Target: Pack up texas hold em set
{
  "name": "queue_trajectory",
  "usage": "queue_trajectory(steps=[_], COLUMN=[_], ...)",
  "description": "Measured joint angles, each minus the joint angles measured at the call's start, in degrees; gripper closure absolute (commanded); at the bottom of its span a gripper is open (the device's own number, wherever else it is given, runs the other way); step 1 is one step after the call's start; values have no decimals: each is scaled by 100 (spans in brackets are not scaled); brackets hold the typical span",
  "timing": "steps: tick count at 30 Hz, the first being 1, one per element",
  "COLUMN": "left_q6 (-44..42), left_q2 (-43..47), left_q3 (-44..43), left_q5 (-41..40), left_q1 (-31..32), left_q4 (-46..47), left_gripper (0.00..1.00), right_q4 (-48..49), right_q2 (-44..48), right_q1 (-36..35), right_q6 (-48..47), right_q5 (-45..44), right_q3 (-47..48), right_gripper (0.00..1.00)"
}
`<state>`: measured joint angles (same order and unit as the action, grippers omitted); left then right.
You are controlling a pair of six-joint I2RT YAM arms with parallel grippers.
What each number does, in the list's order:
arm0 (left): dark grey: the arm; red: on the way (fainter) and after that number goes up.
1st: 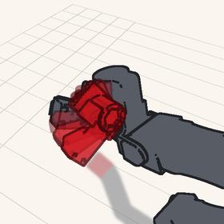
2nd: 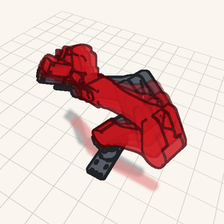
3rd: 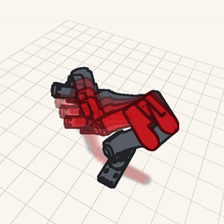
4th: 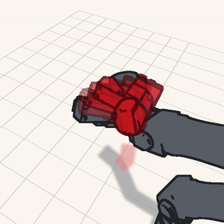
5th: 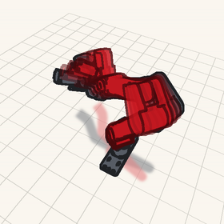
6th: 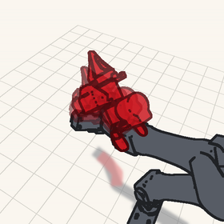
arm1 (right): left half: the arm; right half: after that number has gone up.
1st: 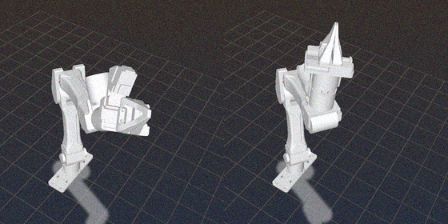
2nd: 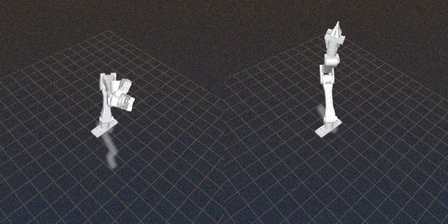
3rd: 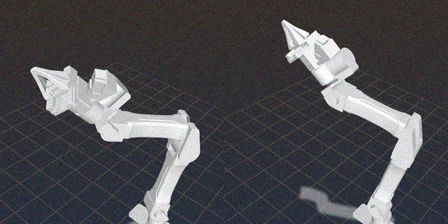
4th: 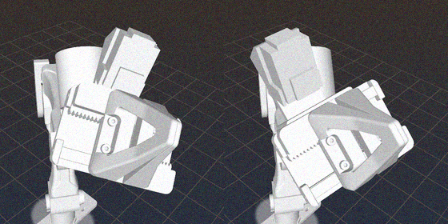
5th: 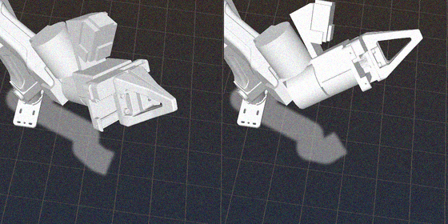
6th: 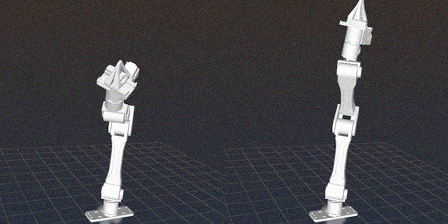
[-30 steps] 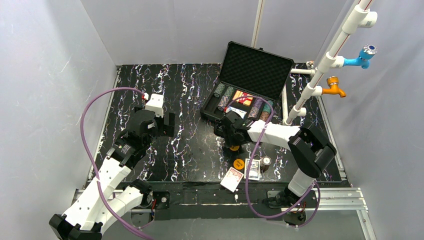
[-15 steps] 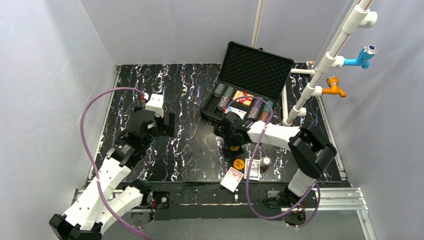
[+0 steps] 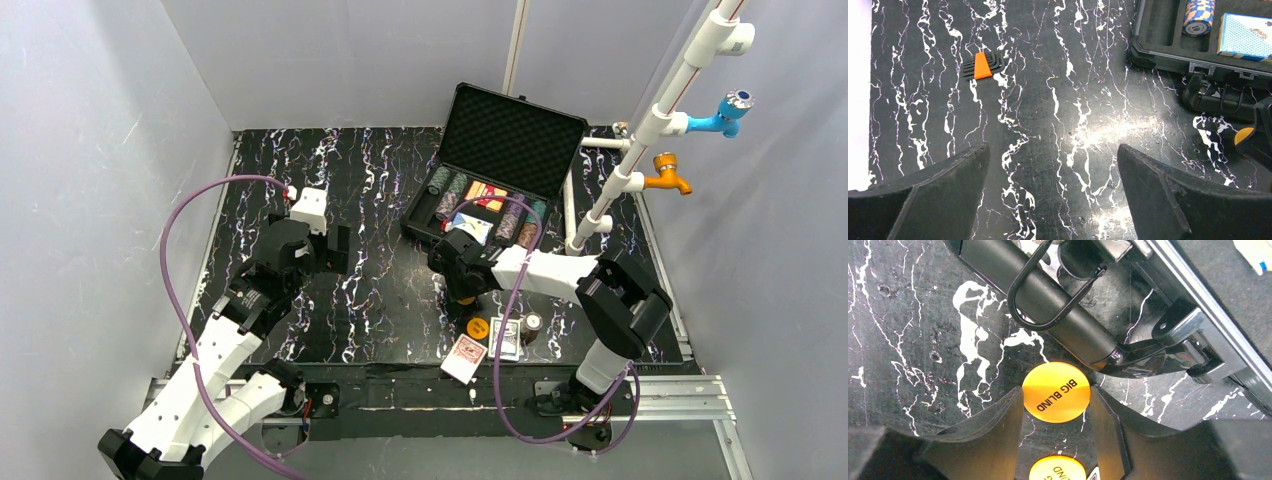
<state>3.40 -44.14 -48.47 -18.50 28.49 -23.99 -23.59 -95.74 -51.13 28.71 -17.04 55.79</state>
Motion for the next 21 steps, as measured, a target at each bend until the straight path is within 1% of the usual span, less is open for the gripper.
queue_trajectory(steps=[9,21], left_q6=[0,-2], left_q2=[0,0], left_q3=[0,0], left_q5=[-4,-17], left_q1=[0,0], left_q4=[2,0], left_gripper=[2,2], right_q4=[-120,-780], right_q2=[20,44], right_q1=[-175,-404], right_q6=[46,42], right_q5=[55,243], right_q3=[22,210], right_gripper=[50,51])
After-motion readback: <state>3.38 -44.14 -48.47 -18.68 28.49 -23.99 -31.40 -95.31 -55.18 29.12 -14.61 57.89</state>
